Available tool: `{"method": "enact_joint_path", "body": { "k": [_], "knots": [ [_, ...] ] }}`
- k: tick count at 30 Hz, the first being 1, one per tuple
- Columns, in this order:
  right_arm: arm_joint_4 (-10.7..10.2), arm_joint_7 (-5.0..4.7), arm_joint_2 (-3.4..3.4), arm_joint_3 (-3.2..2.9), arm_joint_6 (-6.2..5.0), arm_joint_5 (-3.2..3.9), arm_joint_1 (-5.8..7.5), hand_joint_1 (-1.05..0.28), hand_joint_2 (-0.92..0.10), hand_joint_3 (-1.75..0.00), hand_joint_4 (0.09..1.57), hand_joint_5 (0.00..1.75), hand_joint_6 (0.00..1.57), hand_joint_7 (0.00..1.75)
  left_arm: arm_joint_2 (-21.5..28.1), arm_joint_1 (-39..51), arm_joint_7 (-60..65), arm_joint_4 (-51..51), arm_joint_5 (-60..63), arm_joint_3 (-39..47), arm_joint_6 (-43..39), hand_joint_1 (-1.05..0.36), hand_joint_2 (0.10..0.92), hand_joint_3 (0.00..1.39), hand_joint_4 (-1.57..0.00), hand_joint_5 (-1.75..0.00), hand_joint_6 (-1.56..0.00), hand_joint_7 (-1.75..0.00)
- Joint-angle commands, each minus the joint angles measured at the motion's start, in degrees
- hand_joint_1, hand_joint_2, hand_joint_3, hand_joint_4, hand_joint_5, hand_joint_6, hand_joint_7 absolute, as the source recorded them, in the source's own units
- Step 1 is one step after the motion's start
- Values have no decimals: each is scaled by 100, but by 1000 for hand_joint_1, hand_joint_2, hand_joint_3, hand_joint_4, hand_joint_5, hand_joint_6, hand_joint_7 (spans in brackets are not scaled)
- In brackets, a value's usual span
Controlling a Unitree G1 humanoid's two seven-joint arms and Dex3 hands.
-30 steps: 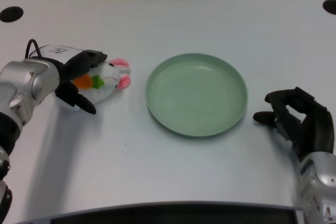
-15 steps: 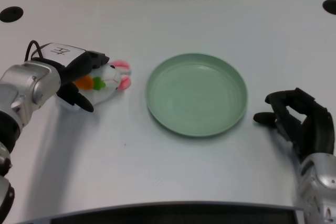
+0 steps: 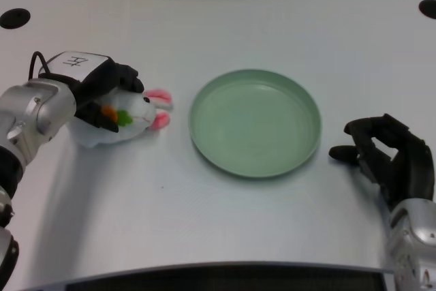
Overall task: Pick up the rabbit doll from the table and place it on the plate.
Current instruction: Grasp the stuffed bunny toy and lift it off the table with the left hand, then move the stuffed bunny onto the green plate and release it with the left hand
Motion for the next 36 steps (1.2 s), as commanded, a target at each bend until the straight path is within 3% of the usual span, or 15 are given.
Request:
{"method": "enact_joint_path", "body": {
  "k": [1, 3, 5, 7, 8, 14, 16, 20, 25, 32, 36],
  "knots": [
    [19, 1, 13, -21, -61, 7, 44, -766, -921, -134, 834, 902, 828, 1190, 27, 100, 273, 97, -78, 82, -123, -267, 818, 6, -387, -1717, -365, -1556],
    [6, 5, 19, -27, -36, 23, 43, -767, -921, -133, 835, 903, 830, 1190, 12, 107, 418, 131, -59, 72, -142, -265, 822, 6, -404, -1739, -359, -1613],
    [-12, 9, 26, -34, -12, 39, 45, -773, -921, -129, 840, 906, 838, 1192, 2, 109, 559, 159, -28, 49, -164, -240, 823, 5, -516, -1745, -397, -1718],
    [-7, 9, 24, -32, -21, 30, 44, -774, -921, -127, 841, 907, 840, 1191, -7, 117, 728, 189, 8, 21, -179, -234, 823, 5, -540, -1746, -404, -1739],
    [-1, 8, 20, -28, -33, 21, 43, -775, -921, -127, 841, 907, 840, 1189, -13, 124, 831, 204, 32, 6, -186, -217, 818, 4, -664, -1746, -477, -1743],
    [6, 14, 6, -25, -59, 2, 45, -761, -921, -135, 825, 903, 831, 1186, -47, 162, 1460, 372, 84, -22, -355, -147, 830, 9, -853, -1746, -603, -1746],
    [-19, -19, 13, -28, -4, 0, 42, -763, -921, -135, 832, 907, 838, 1190, -55, 167, 1619, 399, 104, -37, -409, -122, 847, 17, -878, -1746, -630, -1746],
    [40, -31, 4, -29, -38, -16, 17, -766, -921, -134, 832, 905, 838, 1189, -92, 162, 1836, 458, 134, -79, -408, -65, 894, 39, -897, -1746, -643, -1746],
    [0, -36, 8, -33, 52, -7, 16, -757, -921, -132, 831, 901, 836, 1188, -141, 198, 1731, 477, -129, 91, -502, 1, 920, 89, -879, -1746, -634, -1746],
    [48, 30, 2, -45, -40, 11, 5, -761, -921, -126, 841, 905, 837, 1189, -274, 279, 1144, 368, -927, 734, -503, 6, 884, 88, -837, -1746, -613, -1746],
    [9, 19, 0, -52, 27, 10, 8, -769, -921, -129, 834, 901, 835, 1186, -406, 235, 638, 130, -1572, 1222, -490, -28, 854, 73, -858, -1746, -642, -1746]
  ]
}}
